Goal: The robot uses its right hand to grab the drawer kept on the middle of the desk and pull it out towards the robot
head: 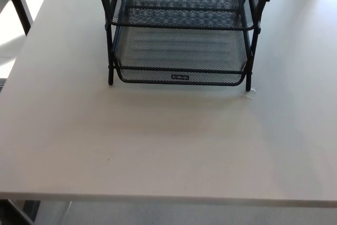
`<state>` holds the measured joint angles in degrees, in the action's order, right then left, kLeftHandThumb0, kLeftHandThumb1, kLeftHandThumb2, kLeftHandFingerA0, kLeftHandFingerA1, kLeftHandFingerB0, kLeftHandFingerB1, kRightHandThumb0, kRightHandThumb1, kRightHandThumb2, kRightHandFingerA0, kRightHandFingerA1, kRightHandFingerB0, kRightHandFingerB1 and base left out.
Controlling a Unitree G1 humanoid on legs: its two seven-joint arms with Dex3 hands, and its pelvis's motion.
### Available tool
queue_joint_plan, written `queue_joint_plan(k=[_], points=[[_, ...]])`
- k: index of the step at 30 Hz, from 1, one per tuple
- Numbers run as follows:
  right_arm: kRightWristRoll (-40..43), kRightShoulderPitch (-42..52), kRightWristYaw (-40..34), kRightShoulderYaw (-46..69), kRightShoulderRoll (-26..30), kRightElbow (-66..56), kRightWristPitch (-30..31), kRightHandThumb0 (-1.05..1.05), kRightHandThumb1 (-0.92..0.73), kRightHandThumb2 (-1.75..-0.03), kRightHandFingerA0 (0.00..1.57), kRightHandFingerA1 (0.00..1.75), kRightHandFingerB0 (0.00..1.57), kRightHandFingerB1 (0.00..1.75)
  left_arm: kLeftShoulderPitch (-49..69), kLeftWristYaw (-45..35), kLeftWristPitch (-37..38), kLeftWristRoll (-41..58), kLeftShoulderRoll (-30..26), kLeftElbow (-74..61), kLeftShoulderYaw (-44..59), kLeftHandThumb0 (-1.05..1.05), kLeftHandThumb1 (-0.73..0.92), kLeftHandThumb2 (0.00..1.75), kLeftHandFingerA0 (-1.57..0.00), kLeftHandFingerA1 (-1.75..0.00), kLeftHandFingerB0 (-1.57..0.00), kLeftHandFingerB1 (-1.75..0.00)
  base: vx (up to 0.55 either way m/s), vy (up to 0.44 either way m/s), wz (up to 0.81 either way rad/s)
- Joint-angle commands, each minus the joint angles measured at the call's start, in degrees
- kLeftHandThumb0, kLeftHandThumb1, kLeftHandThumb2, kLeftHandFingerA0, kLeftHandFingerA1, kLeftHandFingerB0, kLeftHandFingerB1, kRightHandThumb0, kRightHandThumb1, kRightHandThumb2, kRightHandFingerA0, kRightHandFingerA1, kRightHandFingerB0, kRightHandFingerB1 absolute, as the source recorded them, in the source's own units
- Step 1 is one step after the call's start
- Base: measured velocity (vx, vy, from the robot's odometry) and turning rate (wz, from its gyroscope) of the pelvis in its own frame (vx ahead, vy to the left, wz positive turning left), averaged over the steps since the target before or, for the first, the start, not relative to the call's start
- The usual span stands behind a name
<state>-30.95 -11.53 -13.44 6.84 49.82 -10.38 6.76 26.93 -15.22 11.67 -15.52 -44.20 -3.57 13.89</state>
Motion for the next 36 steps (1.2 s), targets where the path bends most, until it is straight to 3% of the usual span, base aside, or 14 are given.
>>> queue_joint_plan(k=[1,14,15,17,20,21,22,23,24,25,32,33,35,36], points=[[-6.44,-5.26,5.0,-5.84,-2.37,-3.42,1.98,-0.79,-0.73,-0.62,0.42,0.51,0.15,0.35,-0.01,-0.67,0.03,-0.38,0.37,0.21,0.36,-0.3,0.6,0.58,-0.76,-0.84,-0.74,-0.54,0.0,0.0,0.0],[-12.5,-22.12,12.34,-23.29,-14.47,-0.87,-1.01,-0.87,-0.78,-0.64,0.33,0.49,0.15,0.32,-0.03,-1.05,0.27,-0.21,0.48,0.43,0.59,-0.31,0.6,0.58,-0.75,-0.82,-0.73,-0.55,0.0,0.0,0.0],[-12.36,-23.08,12.87,-24.25,-15.46,-0.54,-1.57,-0.95,-0.66,-1.01,0.29,0.57,0.11,0.44,0.03,-1.25,-0.18,-0.08,0.53,0.18,0.65,-0.31,0.6,0.58,-0.76,-0.82,-0.73,-0.54,0.0,0.0,0.0],[-12.82,-23.82,13.66,-25.14,-16.48,-0.46,-1.59,-0.95,-0.66,-1.02,0.25,0.55,0.1,0.44,0.1,-1.18,0.08,-0.28,0.47,0.09,0.7,-0.31,0.6,0.58,-0.75,-0.8,-0.73,-0.54,0.0,0.0,0.0],[-13.82,-25.6,14.45,-27.43,-18.4,0.29,-2.84,-0.95,-0.66,-1.01,0.24,0.56,0.09,0.44,0.21,-1.0,0.69,-0.1,0.69,-0.01,0.94,-0.31,0.59,0.58,-0.76,-0.83,-0.74,-0.56,0.0,0.0,0.0],[-15.06,-26.31,12.6,-28.56,-19.71,1.57,-3.86,-0.89,-0.77,-0.63,0.32,0.52,0.15,0.33,0.27,-1.06,0.41,-0.22,0.72,-0.24,0.97,-0.31,0.59,0.58,-0.77,-0.82,-0.74,-0.56,0.0,0.0,0.0],[-15.86,-27.57,8.35,-30.12,-21.62,5.03,-6.91,-0.88,-0.58,-0.99,0.31,0.6,0.12,0.46,-0.36,-0.78,1.03,-0.1,1.22,0.09,0.37,-0.3,0.59,0.57,-0.78,-0.83,-0.75,-0.56,0.0,0.0,0.0],[-16.0,-27.64,8.27,-30.03,-21.77,5.28,-7.15,-0.88,-0.58,-0.99,0.31,0.6,0.12,0.46,-0.37,-0.82,1.04,-0.13,1.26,0.09,0.4,-0.3,0.59,0.57,-0.78,-0.83,-0.75,-0.56,0.0,0.0,0.0],[-17.63,-29.37,7.55,-31.96,-23.16,7.96,-7.87,-0.91,-0.76,-0.63,0.33,0.57,0.16,0.35,-0.41,-1.37,0.05,0.09,1.37,-0.23,0.44,-0.3,0.59,0.58,-0.77,-0.83,-0.74,-0.56,0.0,0.0,0.0],[-17.49,-30.32,8.03,-32.66,-24.0,9.09,-8.4,-0.9,-0.75,-0.63,0.32,0.56,0.15,0.34,-0.6,-1.64,-0.56,-0.55,1.05,-0.67,0.3,-0.32,0.6,0.58,-0.75,-0.82,-0.73,-0.56,0.0,0.0,0.0],[-19.77,-32.51,10.37,-34.44,-26.98,11.38,-8.09,-0.9,-0.76,-0.63,0.28,0.56,0.1,0.32,-1.68,-1.44,-0.01,-1.43,0.76,0.19,0.05,-0.32,0.59,0.57,-0.77,-0.85,-0.75,-0.56,0.0,0.0,0.0],[-20.34,-33.03,11.65,-35.31,-27.94,11.62,-7.28,-0.88,-0.59,-1.0,0.22,0.59,0.08,0.33,-1.7,-1.75,-0.49,-1.22,0.82,-0.08,0.09,-0.33,0.59,0.58,-0.77,-0.84,-0.74,-0.55,0.0,0.0,0.0],[-20.73,-33.58,11.89,-35.84,-28.75,12.93,-7.56,-0.87,-0.59,-1.0,0.22,0.59,0.07,0.33,-1.43,-1.94,-0.43,-0.92,0.93,-0.44,0.34,-0.31,0.6,0.58,-0.77,-0.82,-0.74,-0.54,0.0,0.0,0.0],[-20.64,-33.82,13.18,-36.05,-29.09,13.14,-7.18,-0.89,-0.77,-0.64,0.2,0.54,0.04,0.31,-1.51,-1.94,-0.33,-0.99,0.89,-0.19,0.28,-0.32,0.6,0.58,-0.76,-0.81,-0.74,-0.54,0.0,0.0,0.0]])
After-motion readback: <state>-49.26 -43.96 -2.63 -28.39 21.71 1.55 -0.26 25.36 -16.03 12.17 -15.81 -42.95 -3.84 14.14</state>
